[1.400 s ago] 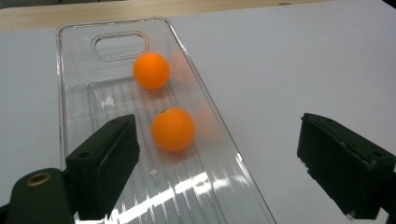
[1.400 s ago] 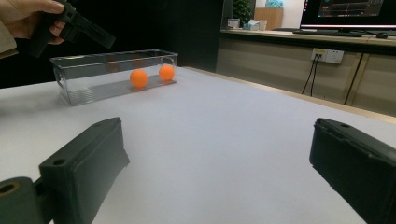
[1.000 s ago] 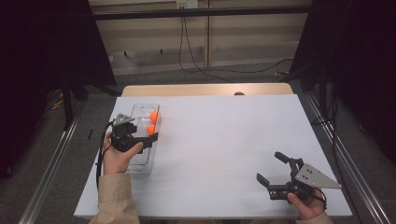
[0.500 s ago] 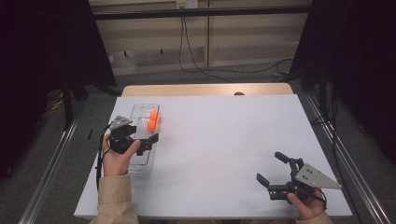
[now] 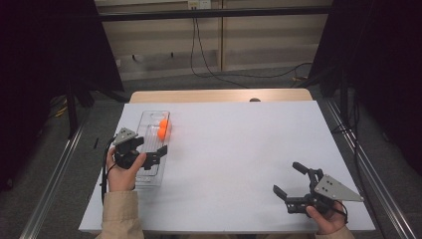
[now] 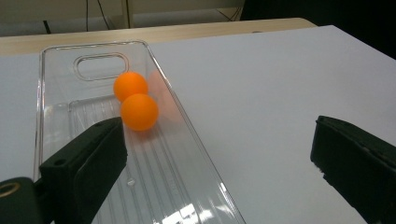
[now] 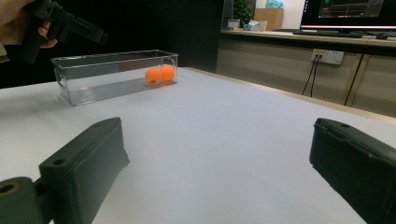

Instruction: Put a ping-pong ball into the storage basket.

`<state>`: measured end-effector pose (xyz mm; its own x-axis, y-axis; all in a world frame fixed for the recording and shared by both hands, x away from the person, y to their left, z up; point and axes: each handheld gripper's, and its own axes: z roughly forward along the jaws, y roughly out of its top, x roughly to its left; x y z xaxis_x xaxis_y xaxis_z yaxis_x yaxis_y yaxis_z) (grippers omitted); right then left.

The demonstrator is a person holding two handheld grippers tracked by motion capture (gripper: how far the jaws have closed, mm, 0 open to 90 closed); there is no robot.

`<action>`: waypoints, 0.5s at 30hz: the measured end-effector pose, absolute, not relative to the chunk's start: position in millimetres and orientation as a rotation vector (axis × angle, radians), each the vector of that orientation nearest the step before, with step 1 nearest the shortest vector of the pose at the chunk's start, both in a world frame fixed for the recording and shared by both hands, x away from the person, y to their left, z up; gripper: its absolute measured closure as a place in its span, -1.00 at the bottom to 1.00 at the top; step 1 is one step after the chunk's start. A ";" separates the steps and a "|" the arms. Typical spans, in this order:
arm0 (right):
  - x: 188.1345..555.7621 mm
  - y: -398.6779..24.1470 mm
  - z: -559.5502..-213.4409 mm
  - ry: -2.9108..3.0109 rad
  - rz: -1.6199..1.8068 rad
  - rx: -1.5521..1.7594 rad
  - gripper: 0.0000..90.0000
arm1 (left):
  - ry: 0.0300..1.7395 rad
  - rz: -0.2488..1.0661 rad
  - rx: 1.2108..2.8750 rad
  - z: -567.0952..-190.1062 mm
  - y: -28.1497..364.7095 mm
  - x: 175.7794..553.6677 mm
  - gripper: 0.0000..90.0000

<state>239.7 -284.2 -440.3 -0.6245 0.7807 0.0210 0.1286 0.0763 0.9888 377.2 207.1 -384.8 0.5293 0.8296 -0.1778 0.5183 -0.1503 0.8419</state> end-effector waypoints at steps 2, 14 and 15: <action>239.7 -284.3 -440.3 1.827 1.591 0.899 -0.94 | 1.114 0.408 1.813 -385.0 207.3 375.5 -0.92; 239.6 -284.2 -440.3 1.828 1.592 0.899 -0.94 | 1.093 0.401 1.787 -390.7 206.6 366.7 -0.92; 239.7 -284.3 -440.3 1.827 1.592 0.898 -0.94 | 1.090 0.402 1.785 -391.3 206.7 366.1 -0.92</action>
